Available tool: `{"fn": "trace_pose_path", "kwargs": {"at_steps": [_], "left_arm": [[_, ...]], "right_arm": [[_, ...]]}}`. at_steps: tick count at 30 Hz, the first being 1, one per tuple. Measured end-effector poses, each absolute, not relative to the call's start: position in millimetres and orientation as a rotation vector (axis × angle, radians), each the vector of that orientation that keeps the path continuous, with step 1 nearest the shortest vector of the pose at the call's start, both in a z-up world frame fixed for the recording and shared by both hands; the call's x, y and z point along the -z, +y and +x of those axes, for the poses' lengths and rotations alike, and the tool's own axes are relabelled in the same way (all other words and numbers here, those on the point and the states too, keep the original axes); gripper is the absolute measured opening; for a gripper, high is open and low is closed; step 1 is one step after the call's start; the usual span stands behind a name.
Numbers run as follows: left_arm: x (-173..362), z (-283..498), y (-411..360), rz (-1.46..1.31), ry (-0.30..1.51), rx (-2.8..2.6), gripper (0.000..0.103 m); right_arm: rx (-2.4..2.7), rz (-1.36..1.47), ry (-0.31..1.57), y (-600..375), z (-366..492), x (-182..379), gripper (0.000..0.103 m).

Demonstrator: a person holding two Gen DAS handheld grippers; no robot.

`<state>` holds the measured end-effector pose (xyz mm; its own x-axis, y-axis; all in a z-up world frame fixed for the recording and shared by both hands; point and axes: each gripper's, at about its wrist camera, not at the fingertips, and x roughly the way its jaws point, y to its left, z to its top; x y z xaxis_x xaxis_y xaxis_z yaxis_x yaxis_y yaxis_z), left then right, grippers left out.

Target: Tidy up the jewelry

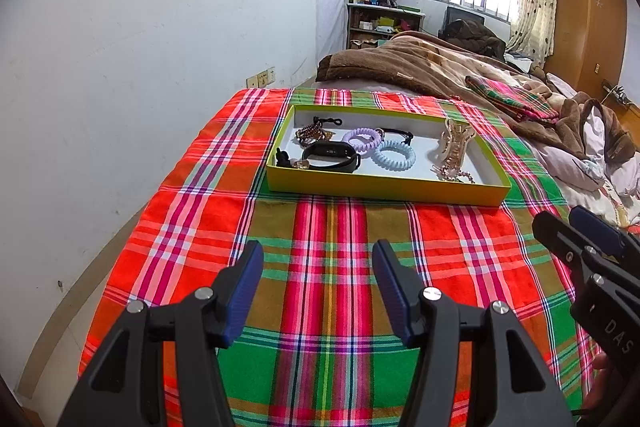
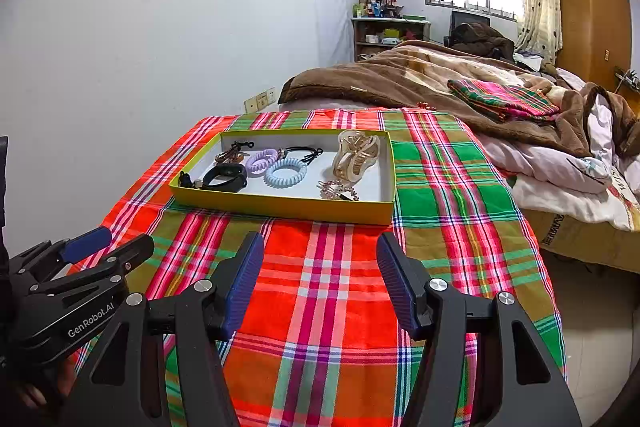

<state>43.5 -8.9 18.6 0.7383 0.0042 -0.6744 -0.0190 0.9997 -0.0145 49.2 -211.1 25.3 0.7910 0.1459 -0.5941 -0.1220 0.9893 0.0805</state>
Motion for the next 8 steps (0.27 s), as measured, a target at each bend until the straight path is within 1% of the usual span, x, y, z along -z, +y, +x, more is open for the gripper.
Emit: {"fn": "trace_pose_path", "kwargs": {"at_steps": [8], "left_arm": [[-15.4,45.1,-9.4,-0.022,0.754,-0.011,0.059]], "right_arm": [[-0.144,0.040,0.644,-211.0,49.1,-25.0,0.059]]}}
